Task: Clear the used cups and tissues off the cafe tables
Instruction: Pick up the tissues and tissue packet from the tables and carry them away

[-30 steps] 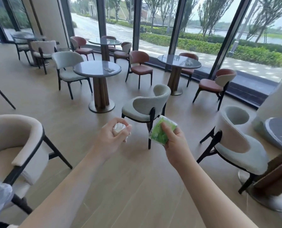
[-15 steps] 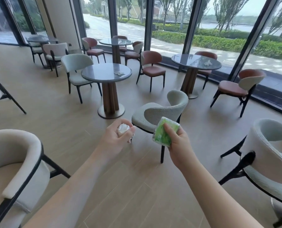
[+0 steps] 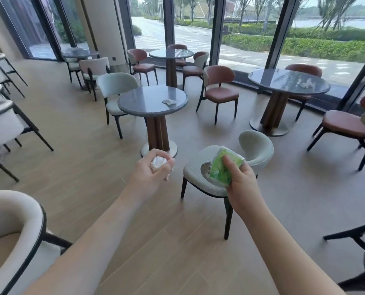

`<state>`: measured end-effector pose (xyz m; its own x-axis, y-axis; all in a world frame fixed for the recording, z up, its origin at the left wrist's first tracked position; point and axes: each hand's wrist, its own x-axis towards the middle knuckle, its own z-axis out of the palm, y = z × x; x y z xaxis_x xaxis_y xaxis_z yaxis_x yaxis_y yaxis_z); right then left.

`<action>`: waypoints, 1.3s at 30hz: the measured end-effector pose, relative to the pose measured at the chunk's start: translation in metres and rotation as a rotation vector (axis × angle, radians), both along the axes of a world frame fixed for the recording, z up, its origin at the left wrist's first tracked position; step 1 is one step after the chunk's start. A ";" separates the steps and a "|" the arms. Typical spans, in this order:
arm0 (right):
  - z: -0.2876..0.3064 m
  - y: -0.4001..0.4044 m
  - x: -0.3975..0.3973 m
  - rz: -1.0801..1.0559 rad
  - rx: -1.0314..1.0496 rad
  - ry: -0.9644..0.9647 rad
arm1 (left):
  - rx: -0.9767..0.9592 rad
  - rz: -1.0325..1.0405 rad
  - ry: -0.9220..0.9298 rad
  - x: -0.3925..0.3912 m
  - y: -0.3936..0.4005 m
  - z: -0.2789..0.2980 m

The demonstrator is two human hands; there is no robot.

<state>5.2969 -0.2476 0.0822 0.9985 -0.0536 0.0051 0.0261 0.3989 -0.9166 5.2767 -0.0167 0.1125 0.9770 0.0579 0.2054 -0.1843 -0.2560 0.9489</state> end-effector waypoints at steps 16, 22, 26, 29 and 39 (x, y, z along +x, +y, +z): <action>0.012 0.116 0.244 0.072 -0.071 -0.077 | -0.030 0.161 -0.040 0.241 0.107 -0.003; 0.032 0.158 0.344 0.095 -0.107 -0.123 | -0.003 0.113 -0.072 0.348 0.149 0.009; 0.034 0.160 0.408 0.082 -0.093 -0.141 | 0.012 0.082 -0.078 0.414 0.151 0.006; 0.026 0.157 0.460 0.065 -0.075 -0.133 | 0.045 0.082 -0.061 0.468 0.145 0.000; 0.037 0.157 0.646 0.068 -0.014 -0.134 | 0.092 0.087 -0.022 0.642 0.125 0.004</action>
